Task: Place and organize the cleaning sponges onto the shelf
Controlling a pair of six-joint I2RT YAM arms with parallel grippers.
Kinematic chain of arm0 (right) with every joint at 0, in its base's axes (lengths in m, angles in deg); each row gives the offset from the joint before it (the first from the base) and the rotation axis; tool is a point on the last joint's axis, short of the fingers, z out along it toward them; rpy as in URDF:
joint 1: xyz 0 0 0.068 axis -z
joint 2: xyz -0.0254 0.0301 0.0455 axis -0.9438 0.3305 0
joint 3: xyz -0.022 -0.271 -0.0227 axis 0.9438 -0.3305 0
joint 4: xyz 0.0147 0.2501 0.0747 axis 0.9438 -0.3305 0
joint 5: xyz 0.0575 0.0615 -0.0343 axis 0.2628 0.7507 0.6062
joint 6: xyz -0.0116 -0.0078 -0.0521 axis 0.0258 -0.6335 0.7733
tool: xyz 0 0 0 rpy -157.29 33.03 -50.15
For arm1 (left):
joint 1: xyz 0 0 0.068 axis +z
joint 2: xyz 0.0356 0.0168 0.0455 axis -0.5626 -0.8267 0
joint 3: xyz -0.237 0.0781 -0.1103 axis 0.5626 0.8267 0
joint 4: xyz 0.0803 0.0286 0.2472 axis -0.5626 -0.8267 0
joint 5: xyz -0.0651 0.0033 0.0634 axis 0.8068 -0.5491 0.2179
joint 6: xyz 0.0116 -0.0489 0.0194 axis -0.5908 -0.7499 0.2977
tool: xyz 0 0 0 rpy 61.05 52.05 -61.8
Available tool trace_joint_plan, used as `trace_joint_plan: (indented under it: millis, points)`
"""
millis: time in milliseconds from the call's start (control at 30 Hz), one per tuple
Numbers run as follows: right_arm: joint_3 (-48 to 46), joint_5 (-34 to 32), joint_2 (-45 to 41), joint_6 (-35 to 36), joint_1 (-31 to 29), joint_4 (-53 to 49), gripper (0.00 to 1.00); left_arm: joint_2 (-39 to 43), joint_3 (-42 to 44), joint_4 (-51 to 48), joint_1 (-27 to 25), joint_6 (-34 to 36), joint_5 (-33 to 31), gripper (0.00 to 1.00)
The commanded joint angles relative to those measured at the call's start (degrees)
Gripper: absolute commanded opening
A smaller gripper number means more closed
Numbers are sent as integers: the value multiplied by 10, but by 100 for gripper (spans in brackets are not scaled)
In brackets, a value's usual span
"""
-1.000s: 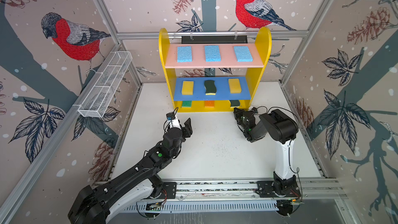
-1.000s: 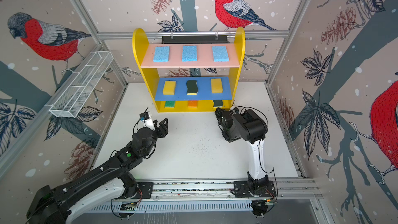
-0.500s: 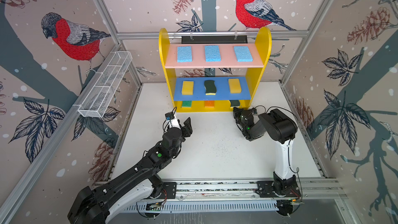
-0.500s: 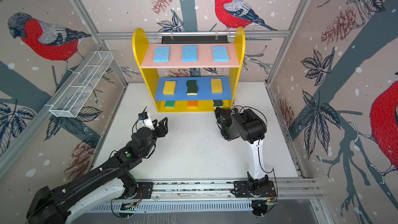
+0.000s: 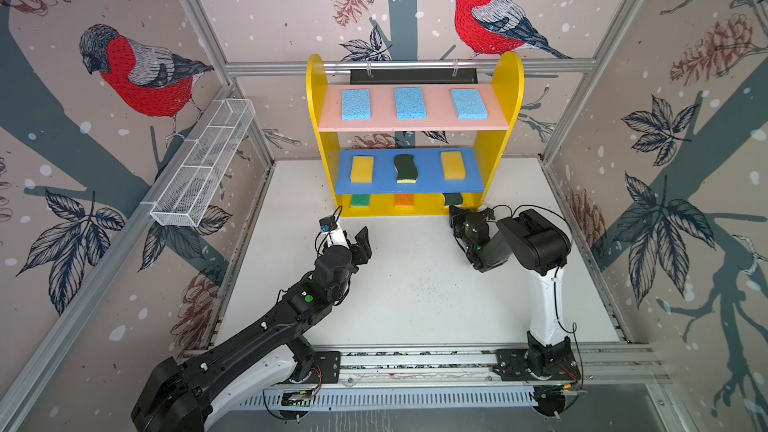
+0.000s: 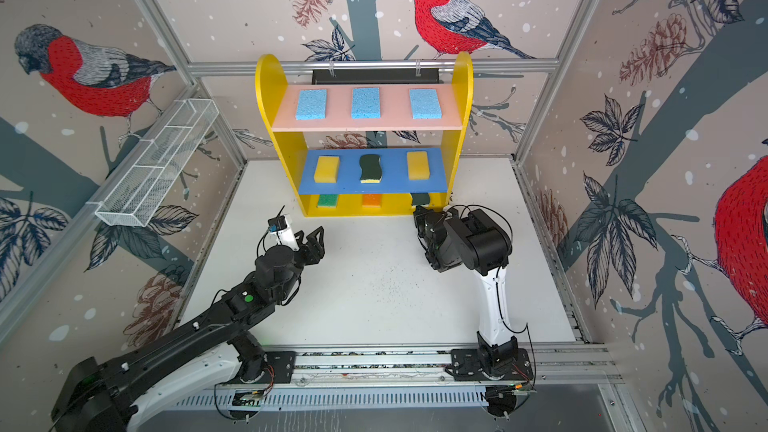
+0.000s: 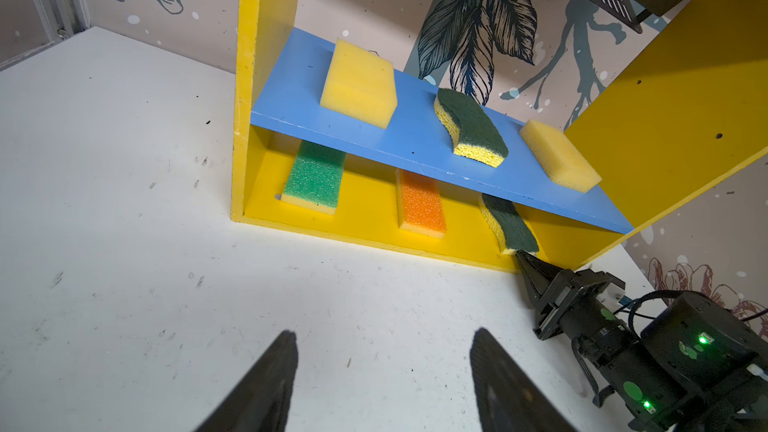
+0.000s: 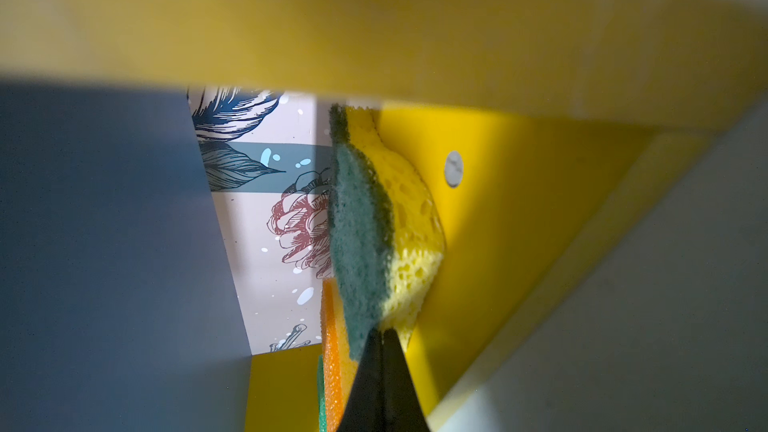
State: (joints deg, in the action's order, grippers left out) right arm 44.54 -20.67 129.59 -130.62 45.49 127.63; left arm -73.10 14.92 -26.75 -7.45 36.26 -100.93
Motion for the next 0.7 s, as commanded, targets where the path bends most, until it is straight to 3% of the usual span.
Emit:
trace_joint_plan:
  millis: [0, 667]
  points:
    - [-1, 8, 13, 9, -3, -128, 0, -1, -1, 14, 0, -3, -8, 67]
    - [11, 15, 20, 17, -9, -134, 0, 2, 0, 8, 1, -4, -9, 67]
